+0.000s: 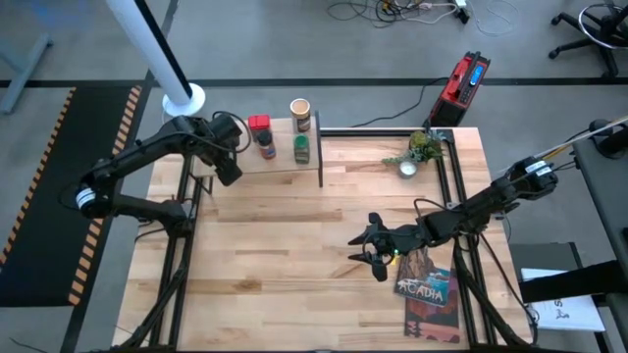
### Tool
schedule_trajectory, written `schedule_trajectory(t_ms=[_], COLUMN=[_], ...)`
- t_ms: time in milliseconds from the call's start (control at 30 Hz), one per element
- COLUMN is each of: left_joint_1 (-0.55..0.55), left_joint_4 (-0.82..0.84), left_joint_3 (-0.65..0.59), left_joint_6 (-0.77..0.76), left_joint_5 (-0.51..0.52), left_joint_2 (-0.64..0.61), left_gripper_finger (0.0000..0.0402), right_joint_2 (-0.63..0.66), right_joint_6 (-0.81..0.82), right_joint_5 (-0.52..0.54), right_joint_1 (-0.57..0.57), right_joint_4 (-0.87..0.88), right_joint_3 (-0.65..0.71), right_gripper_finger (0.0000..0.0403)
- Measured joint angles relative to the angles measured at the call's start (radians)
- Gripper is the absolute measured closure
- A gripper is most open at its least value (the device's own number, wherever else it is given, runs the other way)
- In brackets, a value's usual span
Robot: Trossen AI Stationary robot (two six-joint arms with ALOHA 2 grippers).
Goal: Shelf spices
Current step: Put the transparent seasoning bottle on the shelf
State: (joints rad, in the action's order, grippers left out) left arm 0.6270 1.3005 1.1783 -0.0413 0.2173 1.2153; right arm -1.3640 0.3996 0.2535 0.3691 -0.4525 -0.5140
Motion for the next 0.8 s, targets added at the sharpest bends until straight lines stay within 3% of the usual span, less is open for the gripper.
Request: schedule_trajectory(t_ms=[400, 800], left_joint_1=[0.003, 0.003], left_joint_4=[0.002, 0.079], left_joint_3=[0.08, 0.088], left_joint_6=[0.014, 0.064], left_joint_5=[0.021, 0.048], left_joint_2=[0.001, 0.001], left_gripper_finger=[0.016, 0.0179], right_joint_2=[0.0, 0.0], right_joint_6=[0.0, 0.0], right_joint_5=[0.0, 0.0], right_joint_1=[0.0, 0.0], right_joint_4=[0.0, -0.001], right_joint_3=[0.0, 0.0], right_gripper_finger=[0.0222, 0.0222])
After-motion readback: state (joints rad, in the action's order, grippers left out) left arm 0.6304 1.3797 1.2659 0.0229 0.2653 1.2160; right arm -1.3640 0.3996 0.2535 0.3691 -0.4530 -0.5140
